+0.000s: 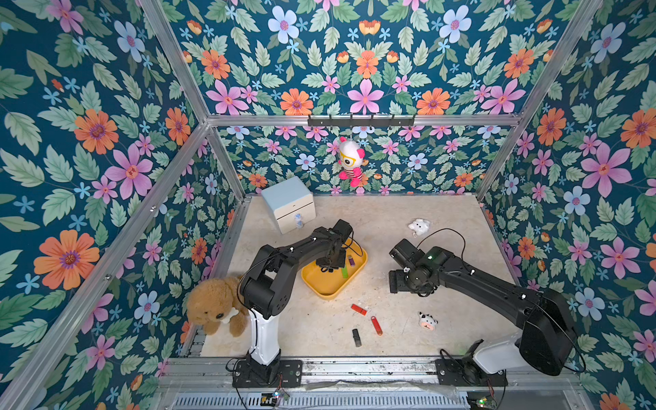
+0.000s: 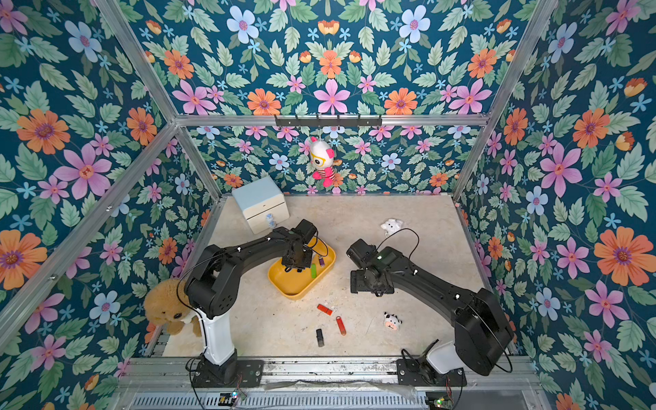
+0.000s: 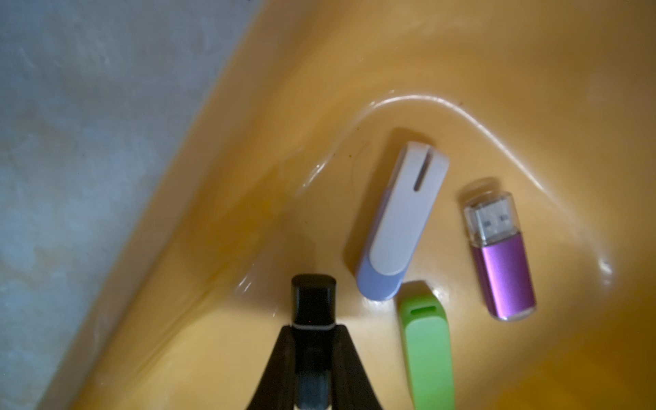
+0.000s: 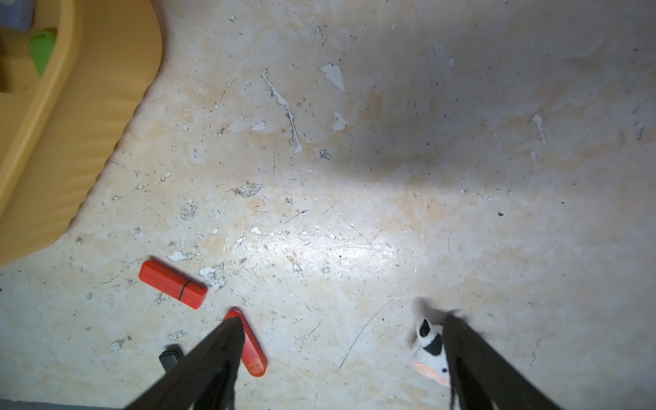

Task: Put the usb flash drive into the storage box
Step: Place the USB flash in the storage box.

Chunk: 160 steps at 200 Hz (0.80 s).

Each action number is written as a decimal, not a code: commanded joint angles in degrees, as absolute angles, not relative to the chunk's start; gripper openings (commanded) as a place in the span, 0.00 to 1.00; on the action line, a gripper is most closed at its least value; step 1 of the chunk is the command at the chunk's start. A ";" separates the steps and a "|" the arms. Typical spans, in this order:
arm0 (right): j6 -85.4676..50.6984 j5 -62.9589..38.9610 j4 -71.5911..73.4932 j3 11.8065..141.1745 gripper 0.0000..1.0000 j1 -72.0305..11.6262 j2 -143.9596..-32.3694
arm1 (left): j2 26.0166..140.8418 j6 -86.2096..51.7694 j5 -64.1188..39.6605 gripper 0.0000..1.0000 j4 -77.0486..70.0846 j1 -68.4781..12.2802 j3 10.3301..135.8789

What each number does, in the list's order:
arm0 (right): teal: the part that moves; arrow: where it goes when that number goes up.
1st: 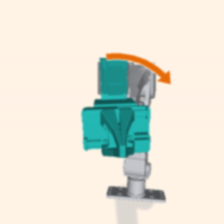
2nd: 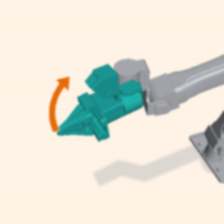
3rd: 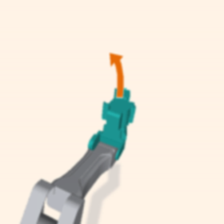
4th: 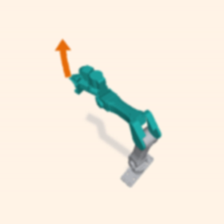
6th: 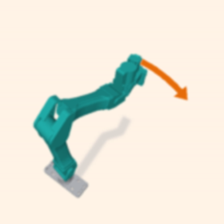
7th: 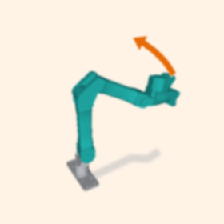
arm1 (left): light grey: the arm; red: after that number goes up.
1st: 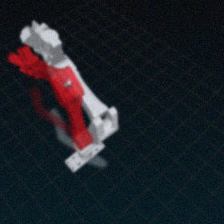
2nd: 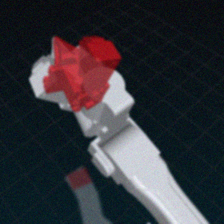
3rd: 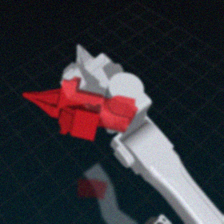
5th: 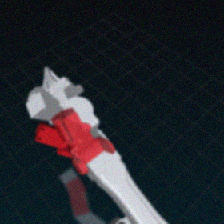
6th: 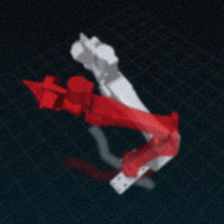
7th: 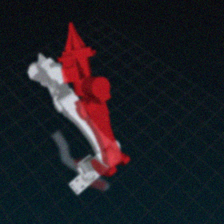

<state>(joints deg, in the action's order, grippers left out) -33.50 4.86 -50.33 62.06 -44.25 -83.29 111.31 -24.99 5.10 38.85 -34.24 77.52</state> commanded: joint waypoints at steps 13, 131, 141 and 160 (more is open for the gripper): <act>-34.05 5.19 -49.71 62.70 0.91 -45.98 -83.73 | 112.27 -24.80 5.98 0.08 38.58 -34.19 77.56; -35.39 5.04 -48.98 61.32 0.89 -55.64 -85.83 | 108.38 -26.09 3.45 0.47 37.69 -34.28 76.60; -35.93 4.91 -49.06 60.92 0.88 -56.53 -85.78 | 107.14 -26.51 3.40 0.49 37.78 -34.33 76.73; -36.71 3.90 -48.43 60.17 0.87 -58.48 -85.95 | 104.47 -27.13 3.62 0.52 39.00 -34.38 77.71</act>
